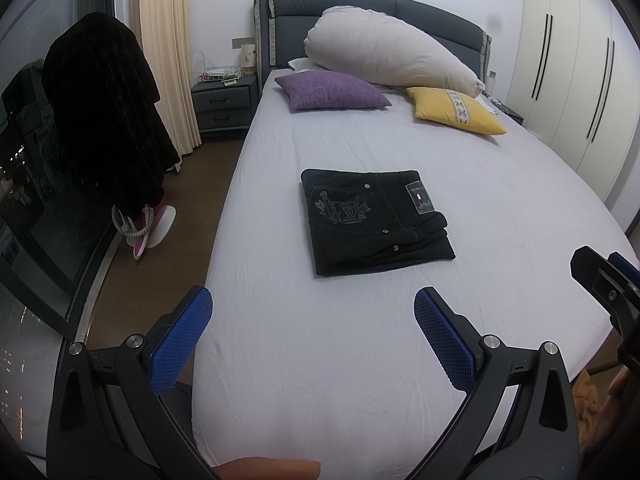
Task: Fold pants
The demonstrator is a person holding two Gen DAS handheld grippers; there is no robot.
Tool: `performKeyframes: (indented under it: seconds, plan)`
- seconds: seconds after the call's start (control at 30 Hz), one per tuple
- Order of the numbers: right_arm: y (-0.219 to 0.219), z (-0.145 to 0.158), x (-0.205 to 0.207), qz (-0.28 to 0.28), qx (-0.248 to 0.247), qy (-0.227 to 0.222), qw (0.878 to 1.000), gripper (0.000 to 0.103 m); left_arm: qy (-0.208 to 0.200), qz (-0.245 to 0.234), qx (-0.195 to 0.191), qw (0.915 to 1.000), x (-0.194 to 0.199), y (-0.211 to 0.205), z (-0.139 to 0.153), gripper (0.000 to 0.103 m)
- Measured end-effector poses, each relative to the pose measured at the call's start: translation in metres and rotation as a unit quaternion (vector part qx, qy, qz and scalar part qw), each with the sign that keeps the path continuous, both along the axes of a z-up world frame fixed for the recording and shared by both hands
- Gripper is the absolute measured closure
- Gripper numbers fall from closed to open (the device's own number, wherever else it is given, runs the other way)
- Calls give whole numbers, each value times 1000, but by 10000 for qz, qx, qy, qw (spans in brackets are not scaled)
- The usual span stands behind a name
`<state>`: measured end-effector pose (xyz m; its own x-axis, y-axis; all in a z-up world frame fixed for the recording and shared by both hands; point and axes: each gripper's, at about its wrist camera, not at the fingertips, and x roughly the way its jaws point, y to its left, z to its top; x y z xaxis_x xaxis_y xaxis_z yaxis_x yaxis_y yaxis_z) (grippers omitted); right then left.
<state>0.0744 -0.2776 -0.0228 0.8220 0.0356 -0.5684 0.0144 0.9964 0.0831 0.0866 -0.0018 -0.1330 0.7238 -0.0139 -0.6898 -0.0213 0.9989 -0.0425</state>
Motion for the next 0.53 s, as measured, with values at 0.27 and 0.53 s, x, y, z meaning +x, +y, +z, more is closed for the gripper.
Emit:
performKeyframes:
  seconds: [0.27, 0.53]
  plan:
    - [-2, 0, 0, 11, 3, 14, 10000, 0, 45, 16, -43, 10000, -3, -3, -5, 0]
    - [-2, -6, -2, -16, 66, 54, 10000, 0, 78, 39, 2, 10000, -12, -13, -12, 0]
